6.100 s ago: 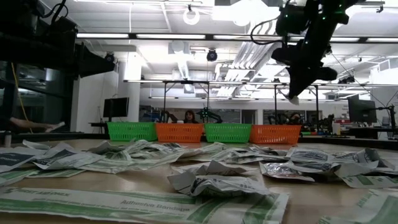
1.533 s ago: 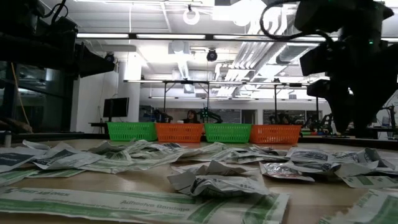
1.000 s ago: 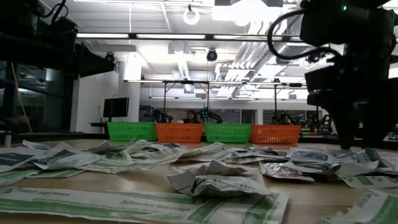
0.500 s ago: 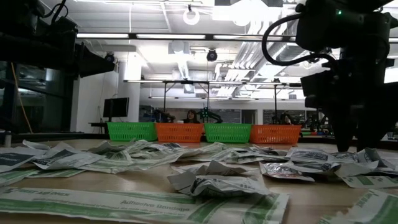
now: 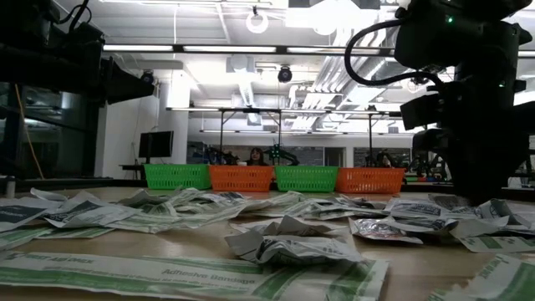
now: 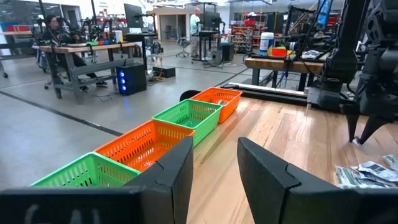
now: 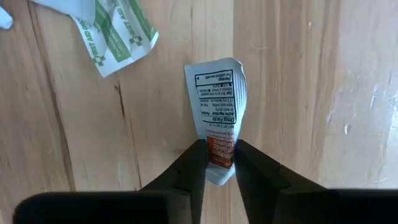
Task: Pick & Place First Aid Supplies
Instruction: Put the orange ointment pack in the right green bin
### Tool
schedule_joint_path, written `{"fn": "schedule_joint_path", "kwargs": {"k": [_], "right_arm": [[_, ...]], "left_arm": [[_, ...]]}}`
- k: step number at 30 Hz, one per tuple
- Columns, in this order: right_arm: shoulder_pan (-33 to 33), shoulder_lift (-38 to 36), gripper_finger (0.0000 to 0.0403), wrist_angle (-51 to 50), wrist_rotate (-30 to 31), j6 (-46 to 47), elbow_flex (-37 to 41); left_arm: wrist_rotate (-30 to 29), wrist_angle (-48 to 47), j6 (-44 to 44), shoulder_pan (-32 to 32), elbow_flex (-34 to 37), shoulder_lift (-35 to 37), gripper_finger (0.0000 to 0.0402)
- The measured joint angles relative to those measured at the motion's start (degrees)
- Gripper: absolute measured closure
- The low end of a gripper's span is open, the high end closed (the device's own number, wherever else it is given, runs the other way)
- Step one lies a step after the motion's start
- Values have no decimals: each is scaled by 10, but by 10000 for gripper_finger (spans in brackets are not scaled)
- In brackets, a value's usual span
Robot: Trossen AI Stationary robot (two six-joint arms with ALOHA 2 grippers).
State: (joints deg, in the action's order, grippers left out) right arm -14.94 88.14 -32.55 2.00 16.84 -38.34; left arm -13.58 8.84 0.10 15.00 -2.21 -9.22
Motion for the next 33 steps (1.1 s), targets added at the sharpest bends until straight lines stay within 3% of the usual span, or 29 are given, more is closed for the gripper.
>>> {"fn": "schedule_joint_path", "kwargs": {"k": [8, 20, 33], "right_arm": [[5, -23, 397, 7, -5, 26, 2], [98, -40, 400, -15, -34, 6, -87], [270, -42, 402, -92, -18, -201, -274]], "left_arm": [[0, 0, 0, 0, 0, 0, 279], [0, 0, 0, 0, 0, 0, 279], [0, 0, 0, 0, 0, 0, 279]]}}
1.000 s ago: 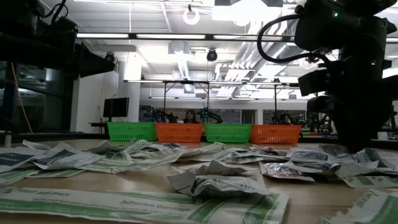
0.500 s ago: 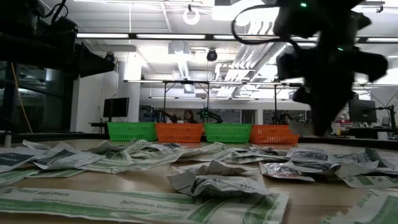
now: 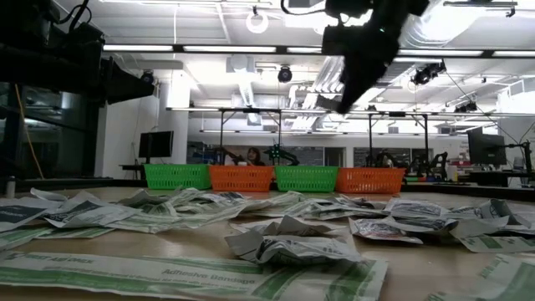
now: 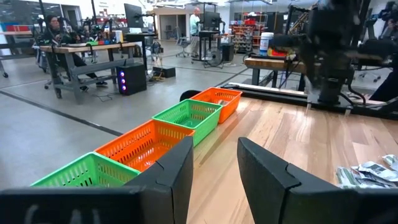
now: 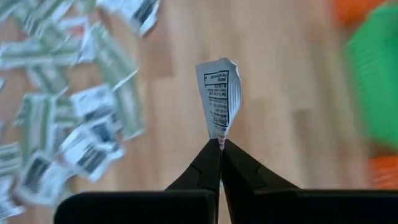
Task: Pick & Place First Aid Supplies
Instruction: Put the orange ointment pack in the right green bin
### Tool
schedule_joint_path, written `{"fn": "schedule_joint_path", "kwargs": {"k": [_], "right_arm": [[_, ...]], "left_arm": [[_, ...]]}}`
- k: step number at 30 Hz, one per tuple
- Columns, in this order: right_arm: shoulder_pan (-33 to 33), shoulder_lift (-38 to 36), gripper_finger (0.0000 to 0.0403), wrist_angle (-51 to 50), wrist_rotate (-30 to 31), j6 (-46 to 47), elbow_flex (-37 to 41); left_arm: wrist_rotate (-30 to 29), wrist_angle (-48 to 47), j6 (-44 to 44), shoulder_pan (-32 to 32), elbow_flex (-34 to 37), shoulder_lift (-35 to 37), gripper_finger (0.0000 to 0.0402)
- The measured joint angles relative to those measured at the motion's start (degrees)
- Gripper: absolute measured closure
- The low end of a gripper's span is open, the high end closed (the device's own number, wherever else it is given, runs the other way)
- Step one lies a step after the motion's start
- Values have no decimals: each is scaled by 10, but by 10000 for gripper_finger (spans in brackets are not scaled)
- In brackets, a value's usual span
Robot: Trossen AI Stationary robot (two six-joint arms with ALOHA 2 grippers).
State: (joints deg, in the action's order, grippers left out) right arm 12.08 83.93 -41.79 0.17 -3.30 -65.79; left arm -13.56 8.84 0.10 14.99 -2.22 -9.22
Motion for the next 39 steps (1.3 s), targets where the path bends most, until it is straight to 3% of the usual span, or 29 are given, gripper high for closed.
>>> {"fn": "schedule_joint_path", "kwargs": {"k": [7, 17, 27, 35, 39], "right_arm": [[99, 17, 401, 1, 14, -132, -60], [203, 118, 402, 32, 9, -256, -102], [262, 262, 401, 26, -6, -263, -231], [278, 359, 401, -73, -6, -288, -334], [281, 376, 399, -114, -36, -288, -355]], "left_arm": [[0, 0, 0, 0, 0, 0, 279], [0, 0, 0, 0, 0, 0, 279], [0, 0, 0, 0, 0, 0, 279], [0, 0, 0, 0, 0, 0, 279], [0, 0, 0, 0, 0, 0, 279]]}}
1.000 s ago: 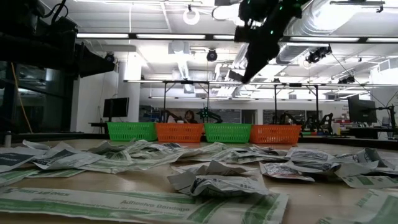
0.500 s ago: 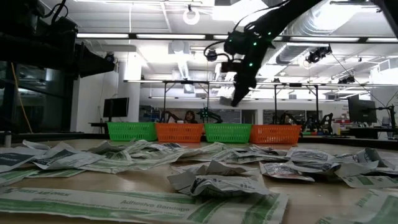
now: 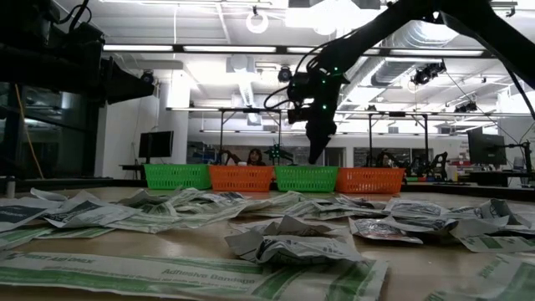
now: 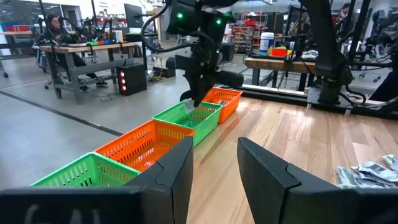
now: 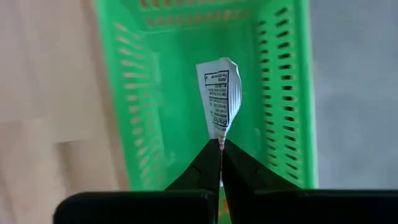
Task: Pick & Place First Aid Supplies
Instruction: Put the orange ointment pack in the right green bin, then put the green bandage pack in the right orange bin
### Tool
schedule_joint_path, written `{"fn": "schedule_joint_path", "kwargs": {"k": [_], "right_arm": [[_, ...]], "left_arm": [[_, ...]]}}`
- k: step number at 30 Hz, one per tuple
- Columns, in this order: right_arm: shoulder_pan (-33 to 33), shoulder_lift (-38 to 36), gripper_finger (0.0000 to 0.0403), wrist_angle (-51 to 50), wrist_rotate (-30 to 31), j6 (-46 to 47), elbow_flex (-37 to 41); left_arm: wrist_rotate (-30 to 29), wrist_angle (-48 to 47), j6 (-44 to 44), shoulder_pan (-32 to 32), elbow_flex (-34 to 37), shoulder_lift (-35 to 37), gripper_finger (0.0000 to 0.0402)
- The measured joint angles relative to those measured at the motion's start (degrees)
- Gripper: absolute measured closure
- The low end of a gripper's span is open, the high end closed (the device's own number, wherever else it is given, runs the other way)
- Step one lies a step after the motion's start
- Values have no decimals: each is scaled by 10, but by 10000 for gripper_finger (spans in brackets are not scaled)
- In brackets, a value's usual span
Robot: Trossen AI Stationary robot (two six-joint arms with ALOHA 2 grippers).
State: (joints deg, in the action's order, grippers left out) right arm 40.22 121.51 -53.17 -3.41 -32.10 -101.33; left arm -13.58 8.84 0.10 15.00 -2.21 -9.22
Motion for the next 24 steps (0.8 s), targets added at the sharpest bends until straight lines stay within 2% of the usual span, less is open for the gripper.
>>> {"fn": "schedule_joint_path", "kwargs": {"k": [4, 12, 24], "right_arm": [[3, 6, 400, -10, -21, 0, -1], [8, 16, 384, -22, -18, 6, -1], [9, 15, 297, -28, -15, 6, -1]], "left_arm": [[0, 0, 0, 0, 0, 0, 279], [0, 0, 0, 0, 0, 0, 279], [0, 0, 0, 0, 0, 0, 279]]}}
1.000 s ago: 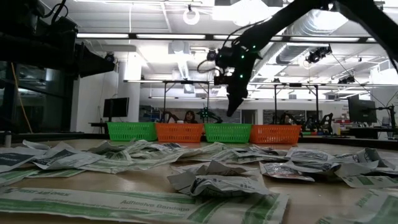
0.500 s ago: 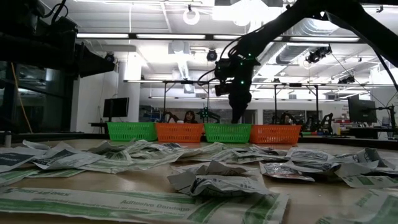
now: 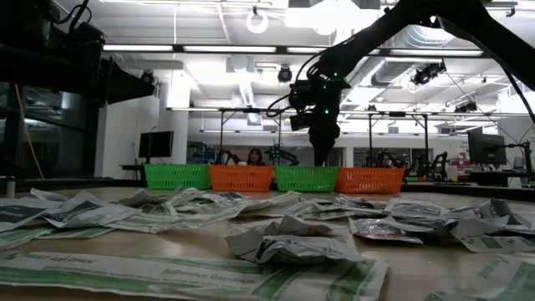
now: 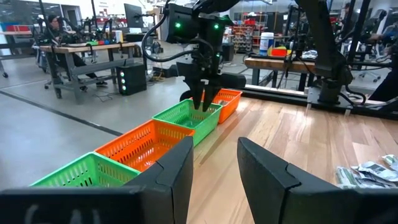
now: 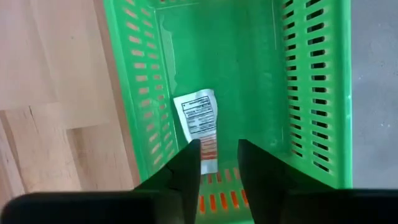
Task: Pick & Place First Aid Supplies
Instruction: Put the green bandage pack in the right orange bin
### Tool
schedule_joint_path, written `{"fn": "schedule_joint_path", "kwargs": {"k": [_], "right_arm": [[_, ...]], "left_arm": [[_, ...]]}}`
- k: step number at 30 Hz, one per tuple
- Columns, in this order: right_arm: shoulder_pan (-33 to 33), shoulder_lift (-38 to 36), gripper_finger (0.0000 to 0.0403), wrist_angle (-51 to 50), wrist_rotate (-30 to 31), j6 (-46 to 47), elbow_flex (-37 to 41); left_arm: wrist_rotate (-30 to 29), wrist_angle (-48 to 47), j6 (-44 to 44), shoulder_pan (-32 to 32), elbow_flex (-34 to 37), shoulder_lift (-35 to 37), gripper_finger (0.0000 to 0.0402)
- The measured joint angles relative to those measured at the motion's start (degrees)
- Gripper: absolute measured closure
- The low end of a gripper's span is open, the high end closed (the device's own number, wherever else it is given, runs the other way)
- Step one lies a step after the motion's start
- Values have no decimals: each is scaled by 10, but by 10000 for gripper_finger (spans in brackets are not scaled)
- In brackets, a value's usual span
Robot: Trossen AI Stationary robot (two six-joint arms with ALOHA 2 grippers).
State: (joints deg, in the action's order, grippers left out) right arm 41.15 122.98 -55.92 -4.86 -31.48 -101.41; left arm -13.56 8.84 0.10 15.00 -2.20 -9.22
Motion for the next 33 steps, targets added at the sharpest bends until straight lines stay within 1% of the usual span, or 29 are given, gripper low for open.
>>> {"fn": "schedule_joint_path", "kwargs": {"k": [3, 6, 12, 20, 26, 33], "right_arm": [[0, -11, 286, -4, 1, 14, 0], [-3, -27, 284, -14, -2, 31, 0], [-11, -47, 285, -36, -45, 34, 0], [-27, -61, 284, -42, -59, 29, 0], [-52, -76, 284, -51, -86, 7, 0], [-90, -104, 284, -104, -106, -11, 0]], "left_arm": [[0, 0, 0, 0, 0, 0, 279], [0, 0, 0, 0, 0, 0, 279], [0, 0, 0, 0, 0, 0, 279], [0, 0, 0, 0, 0, 0, 279], [0, 0, 0, 0, 0, 0, 279], [0, 0, 0, 0, 0, 0, 279]]}}
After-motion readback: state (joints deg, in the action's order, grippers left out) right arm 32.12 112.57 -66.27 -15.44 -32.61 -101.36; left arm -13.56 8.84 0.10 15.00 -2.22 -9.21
